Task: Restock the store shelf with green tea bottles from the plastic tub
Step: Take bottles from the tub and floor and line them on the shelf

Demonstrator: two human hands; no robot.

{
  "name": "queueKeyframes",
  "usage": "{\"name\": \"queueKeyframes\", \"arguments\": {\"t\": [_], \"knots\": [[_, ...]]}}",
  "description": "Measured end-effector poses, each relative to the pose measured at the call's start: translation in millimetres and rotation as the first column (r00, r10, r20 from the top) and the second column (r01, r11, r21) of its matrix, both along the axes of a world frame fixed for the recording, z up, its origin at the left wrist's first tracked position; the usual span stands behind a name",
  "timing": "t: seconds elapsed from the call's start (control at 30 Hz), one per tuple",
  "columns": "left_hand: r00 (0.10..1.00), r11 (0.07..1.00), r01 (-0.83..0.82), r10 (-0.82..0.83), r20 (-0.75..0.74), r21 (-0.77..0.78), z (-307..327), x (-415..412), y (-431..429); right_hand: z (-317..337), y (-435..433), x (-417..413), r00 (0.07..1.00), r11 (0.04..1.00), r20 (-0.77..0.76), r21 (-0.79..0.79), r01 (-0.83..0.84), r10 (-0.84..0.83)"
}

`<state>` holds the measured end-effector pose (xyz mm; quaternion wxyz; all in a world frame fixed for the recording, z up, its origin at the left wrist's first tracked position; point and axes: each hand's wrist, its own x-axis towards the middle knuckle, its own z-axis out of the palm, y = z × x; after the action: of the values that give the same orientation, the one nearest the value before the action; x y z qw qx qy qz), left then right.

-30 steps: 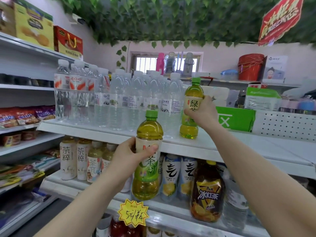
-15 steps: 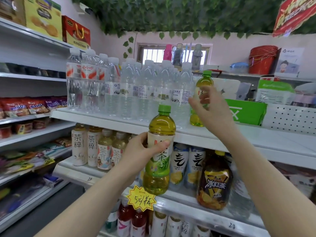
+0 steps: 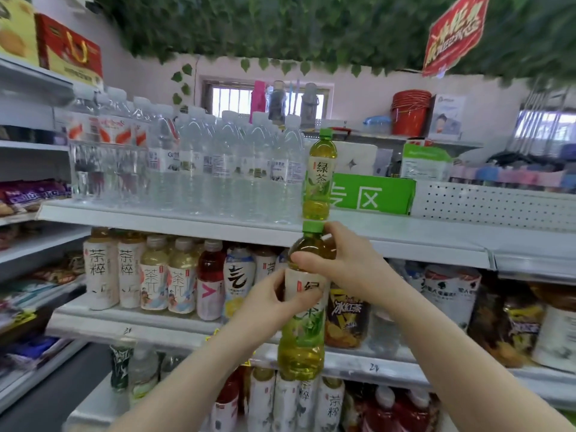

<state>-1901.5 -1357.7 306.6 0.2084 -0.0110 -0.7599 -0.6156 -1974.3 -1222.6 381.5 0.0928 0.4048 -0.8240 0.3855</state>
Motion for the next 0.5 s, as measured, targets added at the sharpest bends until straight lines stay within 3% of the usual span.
{"name": "queueKeyframes", "arguments": {"t": [0.17, 0.33, 0.5], "knots": [[0.993, 0.961, -0.076, 0.049, -0.107, -0.265, 50.7, -27.9, -15.5, 74.3, 6.7, -35.5, 0.998, 0.99, -0.057, -0.14, 0.02, -0.028], [0.916, 0.721, -0.392, 0.245, -0.318, -0.572, 77.1, -66.9, -26.4, 138.7, -6.3, -77.4, 0.964, 0.964, -0.231, -0.258, 0.067, -0.128], [0.892, 0.544, -0.451, 0.258, -0.37, -0.708, 69.3, -93.8, -27.4, 142.4, -36.0, -118.9, 0.962, 0.968, -0.242, -0.242, 0.063, -0.123]]}}
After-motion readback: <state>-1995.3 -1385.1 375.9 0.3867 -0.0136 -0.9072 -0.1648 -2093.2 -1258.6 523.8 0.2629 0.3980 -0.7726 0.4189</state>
